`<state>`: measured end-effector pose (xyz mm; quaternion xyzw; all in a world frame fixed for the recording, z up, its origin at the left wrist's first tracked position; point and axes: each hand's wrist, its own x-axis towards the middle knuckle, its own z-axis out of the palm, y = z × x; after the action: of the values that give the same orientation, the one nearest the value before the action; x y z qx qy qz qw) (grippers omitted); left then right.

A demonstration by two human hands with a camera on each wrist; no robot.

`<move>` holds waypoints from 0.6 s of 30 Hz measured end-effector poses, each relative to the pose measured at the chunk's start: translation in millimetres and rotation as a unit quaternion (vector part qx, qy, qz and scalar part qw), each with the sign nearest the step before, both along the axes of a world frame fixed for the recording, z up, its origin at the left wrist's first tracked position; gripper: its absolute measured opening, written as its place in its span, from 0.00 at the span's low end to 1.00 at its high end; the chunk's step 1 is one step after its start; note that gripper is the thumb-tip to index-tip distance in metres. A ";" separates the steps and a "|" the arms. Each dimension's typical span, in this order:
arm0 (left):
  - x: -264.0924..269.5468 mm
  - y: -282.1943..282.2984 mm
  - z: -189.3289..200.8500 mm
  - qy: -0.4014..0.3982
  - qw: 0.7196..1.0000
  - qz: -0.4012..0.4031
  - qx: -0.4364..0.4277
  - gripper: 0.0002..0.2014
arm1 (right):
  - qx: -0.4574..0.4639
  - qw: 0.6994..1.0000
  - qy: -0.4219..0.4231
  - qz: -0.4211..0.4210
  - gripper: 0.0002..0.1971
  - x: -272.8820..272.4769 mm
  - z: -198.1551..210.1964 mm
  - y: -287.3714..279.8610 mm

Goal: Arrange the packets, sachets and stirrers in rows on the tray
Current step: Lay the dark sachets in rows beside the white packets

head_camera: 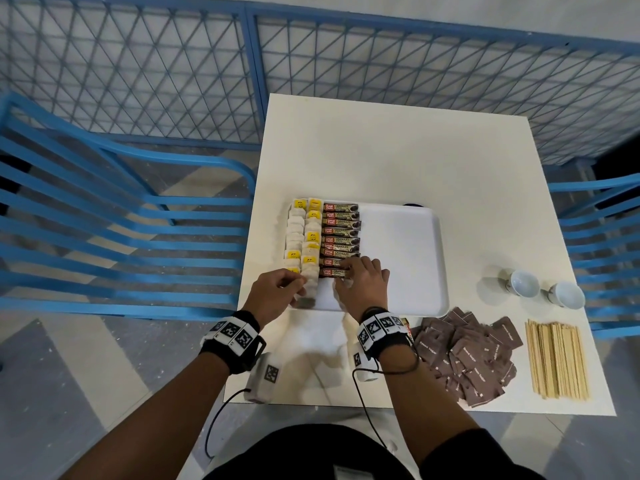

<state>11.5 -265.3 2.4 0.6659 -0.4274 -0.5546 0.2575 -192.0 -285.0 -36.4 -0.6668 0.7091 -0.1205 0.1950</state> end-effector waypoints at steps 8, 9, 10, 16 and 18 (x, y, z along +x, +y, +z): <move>-32.0 5.3 -6.8 -0.023 0.998 -0.057 -0.033 0.03 | -0.037 0.993 -0.106 -0.028 0.09 -33.8 20.0 23.1; -39.1 7.5 -7.4 -0.025 0.996 -0.071 -0.037 0.03 | -0.035 0.992 -0.113 -0.030 0.09 -40.8 23.3 28.0; -47.3 10.5 -8.0 -0.029 0.995 -0.087 -0.040 0.04 | -0.033 0.992 -0.119 -0.031 0.10 -48.6 26.7 33.8; -104.6 36.0 -16.5 -0.062 0.981 -0.182 -0.027 0.03 | 0.033 0.997 -0.059 -0.040 0.06 -102.7 39.8 72.7; -123.5 43.9 -18.0 -0.092 0.975 -0.202 -0.018 0.06 | 0.058 0.997 -0.003 -0.048 0.05 -118.7 44.3 84.1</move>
<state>-112.0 -221.4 -15.7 0.6092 -0.5851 -0.5235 0.1118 -310.7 -200.9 8.0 -0.6188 0.7457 -0.0905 0.2299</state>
